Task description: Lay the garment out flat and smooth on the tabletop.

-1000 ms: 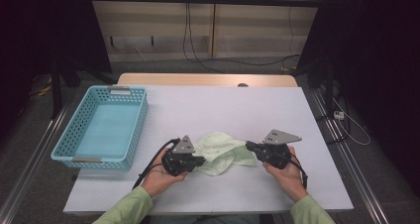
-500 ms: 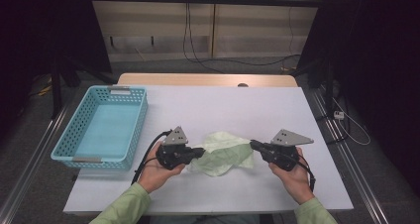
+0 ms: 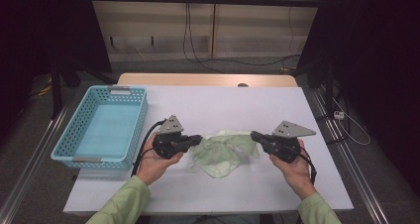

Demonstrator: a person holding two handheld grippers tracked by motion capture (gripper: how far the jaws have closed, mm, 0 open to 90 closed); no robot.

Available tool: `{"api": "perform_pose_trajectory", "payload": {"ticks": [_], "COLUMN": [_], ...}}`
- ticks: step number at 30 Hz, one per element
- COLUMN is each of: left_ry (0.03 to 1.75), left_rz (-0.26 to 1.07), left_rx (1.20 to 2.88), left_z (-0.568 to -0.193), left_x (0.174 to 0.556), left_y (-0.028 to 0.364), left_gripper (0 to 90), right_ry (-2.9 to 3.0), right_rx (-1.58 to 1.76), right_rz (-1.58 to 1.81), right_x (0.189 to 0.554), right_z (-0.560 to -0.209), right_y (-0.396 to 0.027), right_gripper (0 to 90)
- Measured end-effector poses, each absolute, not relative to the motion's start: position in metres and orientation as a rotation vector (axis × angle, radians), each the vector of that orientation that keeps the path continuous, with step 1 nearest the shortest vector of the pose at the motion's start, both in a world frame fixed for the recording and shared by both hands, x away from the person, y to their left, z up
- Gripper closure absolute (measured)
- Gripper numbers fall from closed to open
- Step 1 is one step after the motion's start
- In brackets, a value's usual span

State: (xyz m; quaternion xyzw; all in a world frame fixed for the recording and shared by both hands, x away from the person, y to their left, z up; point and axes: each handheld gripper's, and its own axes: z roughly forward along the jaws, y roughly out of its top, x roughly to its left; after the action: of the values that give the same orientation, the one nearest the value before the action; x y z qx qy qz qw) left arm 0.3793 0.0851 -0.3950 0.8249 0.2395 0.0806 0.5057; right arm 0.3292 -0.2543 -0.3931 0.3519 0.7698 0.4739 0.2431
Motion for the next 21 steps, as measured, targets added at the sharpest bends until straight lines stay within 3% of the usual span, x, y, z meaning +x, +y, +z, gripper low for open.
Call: {"api": "perform_pose_trajectory", "payload": {"ticks": [10,21], "left_ry": [0.671,0.726], "left_rz": [0.222,0.229], "left_rx": [1.958,1.950], "left_z": [-0.397,-0.403], "left_x": [0.399,0.420], "left_y": [0.087,0.077], "left_gripper": [89.5,89.6], "right_ry": [2.094,2.088], "right_rx": [0.967,0.995], "right_rz": [1.301,1.295], "right_x": [0.362,0.373], "right_z": [-0.390,-0.391], "right_y": [-0.247,-0.249], "right_gripper": [90.0,90.0]}}
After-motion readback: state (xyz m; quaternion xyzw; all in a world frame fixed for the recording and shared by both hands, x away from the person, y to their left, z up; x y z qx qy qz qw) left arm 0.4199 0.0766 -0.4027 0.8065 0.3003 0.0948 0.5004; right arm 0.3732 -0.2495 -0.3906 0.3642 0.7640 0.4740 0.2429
